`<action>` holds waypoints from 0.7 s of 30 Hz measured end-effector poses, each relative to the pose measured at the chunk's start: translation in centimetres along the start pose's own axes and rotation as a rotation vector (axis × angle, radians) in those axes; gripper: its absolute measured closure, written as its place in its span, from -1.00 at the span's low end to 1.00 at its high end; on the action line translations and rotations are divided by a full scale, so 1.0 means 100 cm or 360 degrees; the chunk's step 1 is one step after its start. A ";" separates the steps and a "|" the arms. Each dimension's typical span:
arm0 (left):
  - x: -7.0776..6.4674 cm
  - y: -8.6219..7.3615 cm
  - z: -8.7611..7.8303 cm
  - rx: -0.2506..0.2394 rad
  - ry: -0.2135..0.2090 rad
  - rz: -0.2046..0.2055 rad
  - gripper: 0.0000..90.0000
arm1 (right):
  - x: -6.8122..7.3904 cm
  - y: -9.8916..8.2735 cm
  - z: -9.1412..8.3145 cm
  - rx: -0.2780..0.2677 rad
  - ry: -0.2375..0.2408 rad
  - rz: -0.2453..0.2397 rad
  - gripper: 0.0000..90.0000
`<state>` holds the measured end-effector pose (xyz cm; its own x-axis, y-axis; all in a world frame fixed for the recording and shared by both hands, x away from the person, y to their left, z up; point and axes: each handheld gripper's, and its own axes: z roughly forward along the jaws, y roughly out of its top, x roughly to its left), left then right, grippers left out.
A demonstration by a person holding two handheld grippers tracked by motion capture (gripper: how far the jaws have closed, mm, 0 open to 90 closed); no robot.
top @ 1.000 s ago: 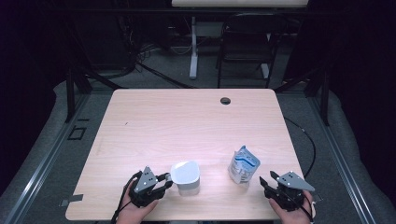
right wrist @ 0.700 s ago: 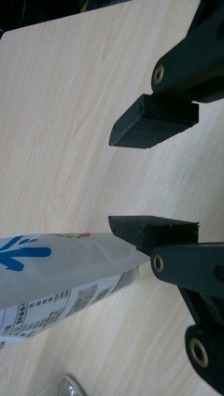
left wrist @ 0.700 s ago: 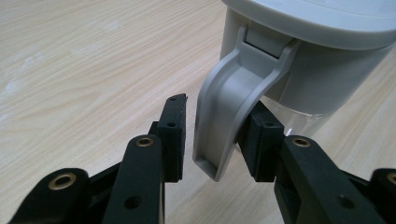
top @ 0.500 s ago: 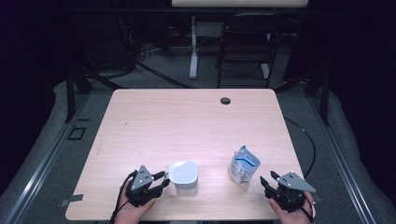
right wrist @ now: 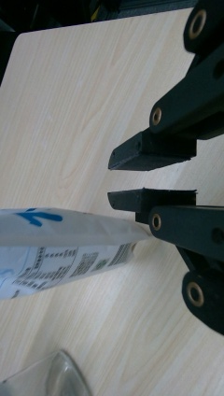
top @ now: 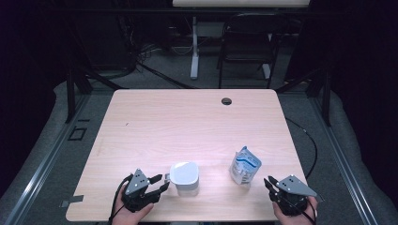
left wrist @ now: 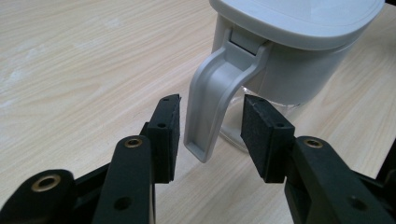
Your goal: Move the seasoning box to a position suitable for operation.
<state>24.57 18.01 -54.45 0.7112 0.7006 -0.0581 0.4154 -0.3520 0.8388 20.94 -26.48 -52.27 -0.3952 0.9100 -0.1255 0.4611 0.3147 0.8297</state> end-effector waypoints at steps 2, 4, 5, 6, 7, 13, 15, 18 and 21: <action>0.001 0.000 -0.002 -0.0008 0.0002 -0.0018 0.26 | 0.002 0.001 -0.002 -0.0014 -0.0011 0.0006 0.74; 0.002 0.000 -0.004 -0.0016 0.0003 -0.0032 0.26 | 0.003 0.002 -0.002 -0.0019 0.0002 0.0026 0.74; 0.002 0.001 -0.006 -0.0011 0.0005 -0.0030 0.25 | 0.003 0.003 -0.002 -0.0024 -0.0002 0.0027 0.72; 0.003 0.001 -0.007 -0.0015 -0.0002 -0.0041 0.25 | 0.003 0.003 -0.002 -0.0024 -0.0006 0.0027 0.70; 0.003 0.001 -0.007 -0.0015 -0.0002 -0.0041 0.24 | 0.003 0.003 -0.002 -0.0013 0.0002 0.0035 0.68; 0.007 0.002 -0.015 -0.0039 -0.0007 -0.0087 0.26 | 0.004 0.005 -0.006 0.0011 0.0024 -0.0008 0.73; 0.009 0.002 -0.017 -0.0053 0.0005 -0.0099 0.27 | 0.004 0.007 -0.008 -0.0007 0.0069 -0.0003 0.74; 0.011 0.002 -0.019 -0.0055 0.0005 -0.0118 0.30 | 0.006 0.008 -0.010 -0.0015 0.0102 -0.0036 0.73; 0.014 0.002 -0.022 -0.0058 0.0015 -0.0132 0.30 | 0.009 0.008 -0.008 0.0004 0.0135 -0.0070 0.69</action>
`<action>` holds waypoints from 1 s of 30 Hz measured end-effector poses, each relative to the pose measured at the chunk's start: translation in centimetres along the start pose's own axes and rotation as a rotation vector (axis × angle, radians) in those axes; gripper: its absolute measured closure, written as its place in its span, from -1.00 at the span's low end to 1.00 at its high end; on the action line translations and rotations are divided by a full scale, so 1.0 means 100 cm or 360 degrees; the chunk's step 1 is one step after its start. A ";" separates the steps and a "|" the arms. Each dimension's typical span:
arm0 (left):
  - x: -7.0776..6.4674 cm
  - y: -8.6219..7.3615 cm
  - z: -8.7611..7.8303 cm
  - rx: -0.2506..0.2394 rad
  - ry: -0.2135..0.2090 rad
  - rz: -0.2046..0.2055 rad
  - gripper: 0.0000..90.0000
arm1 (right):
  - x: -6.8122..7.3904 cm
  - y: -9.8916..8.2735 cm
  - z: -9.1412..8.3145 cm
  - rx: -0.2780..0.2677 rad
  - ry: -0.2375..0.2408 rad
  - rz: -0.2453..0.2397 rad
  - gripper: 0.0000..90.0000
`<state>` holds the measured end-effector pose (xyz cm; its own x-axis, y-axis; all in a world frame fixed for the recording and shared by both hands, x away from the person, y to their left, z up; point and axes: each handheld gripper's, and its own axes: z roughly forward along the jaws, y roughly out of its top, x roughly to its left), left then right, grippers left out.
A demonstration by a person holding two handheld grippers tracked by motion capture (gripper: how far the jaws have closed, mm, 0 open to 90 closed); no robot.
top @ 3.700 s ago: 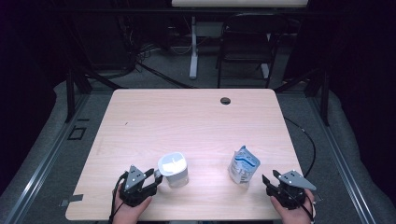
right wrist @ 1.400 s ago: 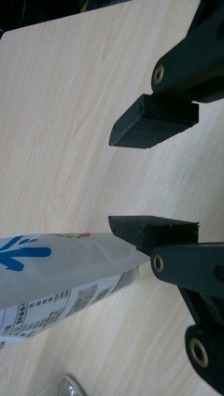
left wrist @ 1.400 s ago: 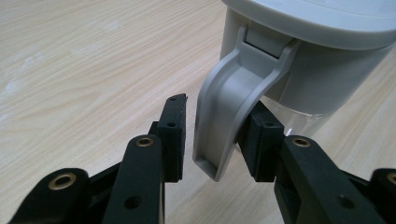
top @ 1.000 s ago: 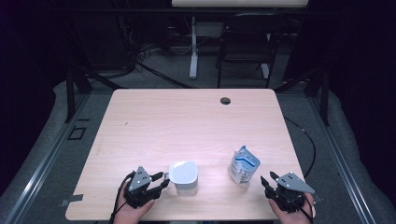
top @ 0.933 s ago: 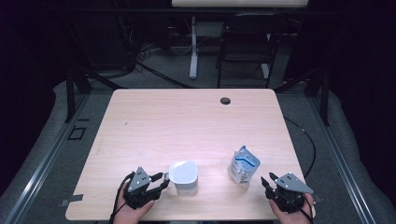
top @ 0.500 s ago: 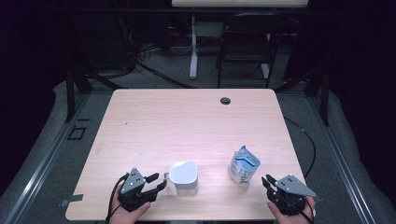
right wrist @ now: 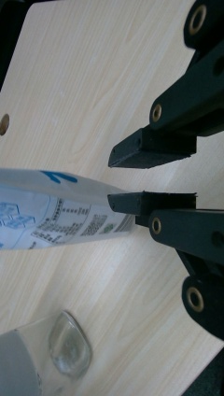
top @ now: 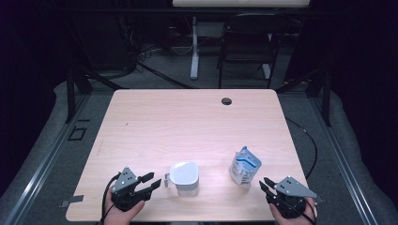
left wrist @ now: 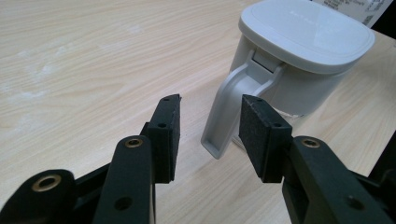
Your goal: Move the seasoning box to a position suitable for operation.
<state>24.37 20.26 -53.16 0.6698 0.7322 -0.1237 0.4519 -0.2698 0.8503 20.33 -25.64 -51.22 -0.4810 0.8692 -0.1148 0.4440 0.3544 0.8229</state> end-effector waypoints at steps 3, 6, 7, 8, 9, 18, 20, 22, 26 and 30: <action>0.001 0.001 -0.002 -0.0023 0.0021 -0.0015 0.29 | 0.003 0.001 0.001 -0.0016 -0.0034 -0.0043 0.70; 0.002 0.003 -0.004 -0.0031 0.0033 -0.0035 0.29 | 0.007 0.002 0.001 -0.0045 -0.0027 -0.0092 0.70; 0.003 0.003 -0.005 -0.0033 0.0033 -0.0032 0.29 | 0.009 0.003 0.001 -0.0052 -0.0025 -0.0099 0.69; 0.004 0.004 -0.005 -0.0046 0.0036 -0.0039 0.28 | 0.010 0.003 0.000 -0.0057 -0.0020 -0.0114 0.68; 0.004 0.005 -0.005 -0.0051 0.0038 -0.0036 0.28 | 0.011 0.004 0.000 -0.0053 -0.0012 -0.0122 0.66; 0.005 0.011 -0.009 -0.0063 0.0054 -0.0049 0.28 | 0.021 0.004 -0.003 0.0039 0.0057 -0.0120 0.65; 0.005 0.011 -0.009 -0.0062 0.0054 -0.0050 0.30 | 0.022 0.006 -0.004 0.0040 0.0055 -0.0125 0.65; 0.004 0.014 -0.011 -0.0065 0.0070 -0.0050 0.32 | 0.026 0.010 -0.006 0.0016 0.0077 -0.0134 0.68; 0.002 0.017 -0.013 -0.0075 0.0062 -0.0029 0.35 | 0.030 0.012 -0.006 0.0004 0.0146 -0.0125 0.71; 0.002 0.019 -0.013 -0.0099 0.0070 -0.0009 0.41 | 0.034 0.010 0.000 -0.0005 0.0157 -0.0132 0.66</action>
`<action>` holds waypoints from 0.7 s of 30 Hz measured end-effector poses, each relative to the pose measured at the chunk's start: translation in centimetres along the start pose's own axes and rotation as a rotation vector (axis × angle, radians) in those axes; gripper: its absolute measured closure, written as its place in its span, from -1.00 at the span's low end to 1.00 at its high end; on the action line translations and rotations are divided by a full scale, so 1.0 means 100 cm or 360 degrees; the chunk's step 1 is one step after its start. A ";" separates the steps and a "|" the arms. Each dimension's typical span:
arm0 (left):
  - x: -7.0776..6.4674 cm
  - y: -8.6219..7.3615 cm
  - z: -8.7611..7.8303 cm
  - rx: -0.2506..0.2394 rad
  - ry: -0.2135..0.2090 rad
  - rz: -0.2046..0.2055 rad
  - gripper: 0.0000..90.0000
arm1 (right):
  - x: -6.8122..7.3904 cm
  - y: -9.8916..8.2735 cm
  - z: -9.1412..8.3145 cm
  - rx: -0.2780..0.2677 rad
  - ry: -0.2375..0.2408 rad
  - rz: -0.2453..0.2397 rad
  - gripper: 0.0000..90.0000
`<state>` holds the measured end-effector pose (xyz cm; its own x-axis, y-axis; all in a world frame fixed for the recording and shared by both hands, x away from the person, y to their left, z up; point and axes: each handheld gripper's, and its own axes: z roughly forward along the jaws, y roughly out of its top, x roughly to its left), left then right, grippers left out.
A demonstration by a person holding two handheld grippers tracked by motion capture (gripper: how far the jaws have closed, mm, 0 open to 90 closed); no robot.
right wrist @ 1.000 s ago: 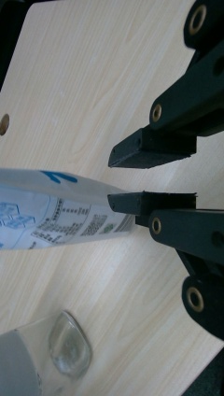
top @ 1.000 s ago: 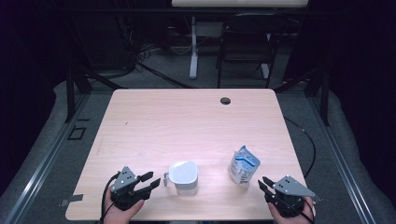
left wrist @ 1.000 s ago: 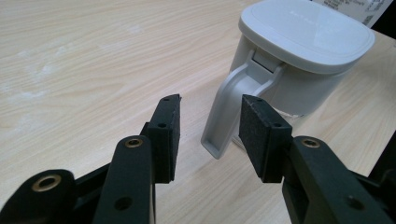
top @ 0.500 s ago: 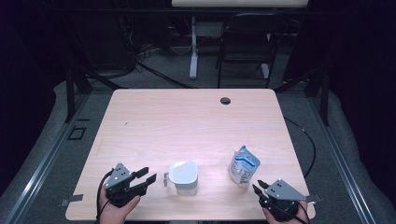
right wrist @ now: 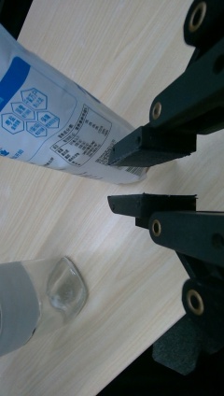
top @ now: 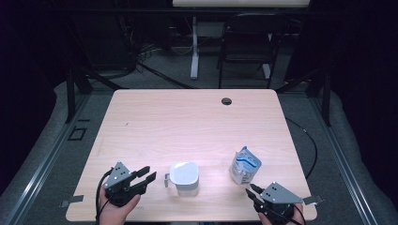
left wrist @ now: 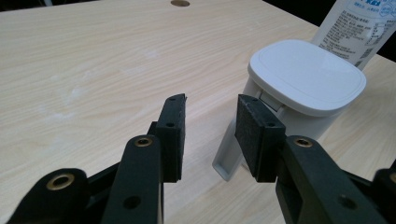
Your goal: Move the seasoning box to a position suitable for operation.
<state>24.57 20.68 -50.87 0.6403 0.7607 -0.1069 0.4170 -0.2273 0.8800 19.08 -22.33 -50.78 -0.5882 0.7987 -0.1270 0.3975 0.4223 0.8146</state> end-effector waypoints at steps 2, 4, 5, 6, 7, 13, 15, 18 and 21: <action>-0.001 0.002 0.000 -0.0013 -0.0009 0.0005 0.40 | 0.002 -0.001 0.004 -0.0009 0.0023 -0.0004 0.65; -0.002 0.005 0.001 -0.0005 -0.0022 0.0016 0.39 | 0.006 0.000 0.006 -0.0019 0.0025 -0.0019 0.65; -0.003 0.006 0.002 -0.0002 -0.0026 0.0013 0.39 | 0.007 0.001 0.007 -0.0023 0.0037 -0.0025 0.64; -0.003 0.007 0.003 0.0007 -0.0036 0.0013 0.39 | 0.008 0.001 0.007 -0.0026 0.0036 -0.0026 0.65; -0.004 0.008 0.005 0.0020 -0.0044 0.0015 0.40 | 0.008 0.001 0.008 -0.0035 0.0050 -0.0016 0.67; -0.011 0.016 0.012 0.0060 -0.0045 0.0060 0.43 | 0.012 0.002 0.015 -0.0016 0.0099 -0.0005 0.61; -0.013 0.020 0.014 0.0056 -0.0065 0.0057 0.47 | 0.014 0.003 0.017 -0.0009 0.0116 -0.0012 0.61; -0.017 0.024 0.018 0.0067 -0.0076 0.0066 0.51 | 0.015 0.004 0.019 -0.0019 0.0125 -0.0021 0.59; -0.020 0.027 0.020 0.0082 -0.0075 0.0081 0.53 | 0.016 0.004 0.021 -0.0020 0.0119 -0.0025 0.56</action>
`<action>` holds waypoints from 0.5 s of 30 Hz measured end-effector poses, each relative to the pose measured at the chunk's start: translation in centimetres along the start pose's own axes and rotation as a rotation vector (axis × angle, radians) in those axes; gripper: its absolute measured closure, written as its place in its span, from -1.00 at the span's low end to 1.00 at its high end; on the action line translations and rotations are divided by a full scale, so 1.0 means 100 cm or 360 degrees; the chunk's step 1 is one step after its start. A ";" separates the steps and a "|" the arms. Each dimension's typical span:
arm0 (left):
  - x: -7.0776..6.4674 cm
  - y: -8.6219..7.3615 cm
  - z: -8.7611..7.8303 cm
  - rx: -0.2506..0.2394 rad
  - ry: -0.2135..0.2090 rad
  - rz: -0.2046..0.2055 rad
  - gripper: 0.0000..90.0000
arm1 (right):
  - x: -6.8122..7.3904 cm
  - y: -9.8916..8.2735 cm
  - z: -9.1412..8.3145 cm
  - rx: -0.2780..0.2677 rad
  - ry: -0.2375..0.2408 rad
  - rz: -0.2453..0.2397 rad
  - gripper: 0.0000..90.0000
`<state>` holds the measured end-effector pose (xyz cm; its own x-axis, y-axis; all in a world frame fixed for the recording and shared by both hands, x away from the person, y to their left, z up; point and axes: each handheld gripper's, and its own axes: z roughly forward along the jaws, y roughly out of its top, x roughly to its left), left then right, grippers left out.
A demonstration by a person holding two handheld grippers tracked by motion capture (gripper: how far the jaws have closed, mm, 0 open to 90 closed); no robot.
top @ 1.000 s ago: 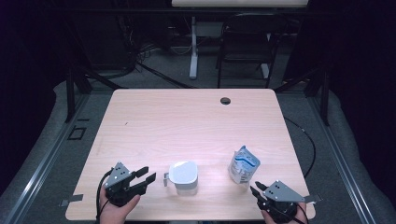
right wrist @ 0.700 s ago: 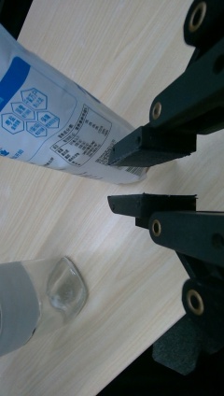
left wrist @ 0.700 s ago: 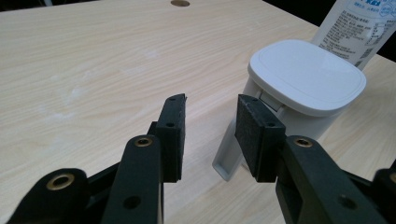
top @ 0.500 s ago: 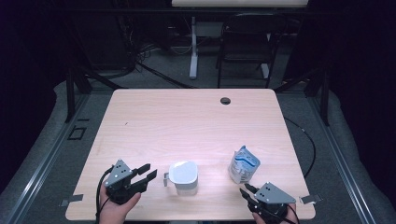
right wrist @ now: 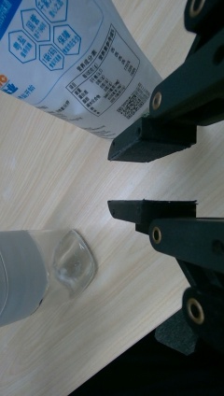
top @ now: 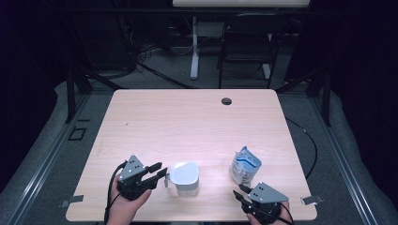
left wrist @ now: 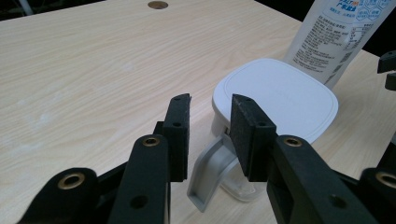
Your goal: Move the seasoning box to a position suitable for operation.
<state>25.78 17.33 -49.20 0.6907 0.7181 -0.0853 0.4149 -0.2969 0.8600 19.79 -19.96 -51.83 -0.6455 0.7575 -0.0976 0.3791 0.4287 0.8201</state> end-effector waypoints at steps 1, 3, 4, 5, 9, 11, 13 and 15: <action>0.000 0.001 0.001 0.0001 -0.0003 -0.0003 0.56 | 0.000 0.000 0.001 -0.0002 0.0001 0.0006 0.56; -0.001 0.002 0.002 0.0008 -0.0007 -0.0007 0.58 | 0.000 0.000 0.002 0.0003 0.0009 0.0008 0.56; -0.001 0.004 0.003 0.0014 -0.0015 -0.0005 0.60 | 0.000 0.000 0.003 0.0007 0.0012 0.0010 0.55; -0.001 0.005 0.003 0.0012 -0.0022 -0.0007 0.61 | 0.001 0.000 0.003 0.0007 0.0007 0.0017 0.55; -0.002 0.009 0.003 0.0014 -0.0055 -0.0007 0.69 | 0.002 0.001 0.005 0.0006 0.0003 0.0016 0.55; -0.003 0.011 0.004 0.0018 -0.0063 -0.0003 0.75 | 0.002 0.003 0.006 0.0008 0.0009 0.0012 0.56; -0.004 0.013 0.005 0.0013 -0.0073 -0.0001 0.83 | 0.002 0.005 0.007 0.0000 0.0011 0.0015 0.58; -0.005 0.014 0.007 0.0023 -0.0088 0.0001 0.93 | 0.004 0.009 0.009 0.0002 0.0016 0.0011 0.60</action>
<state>26.46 16.15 -48.36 0.7225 0.6822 -0.1125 0.4227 -0.3070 0.8527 20.49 -18.87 -51.66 -0.6496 0.7554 -0.0861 0.3842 0.4239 0.8202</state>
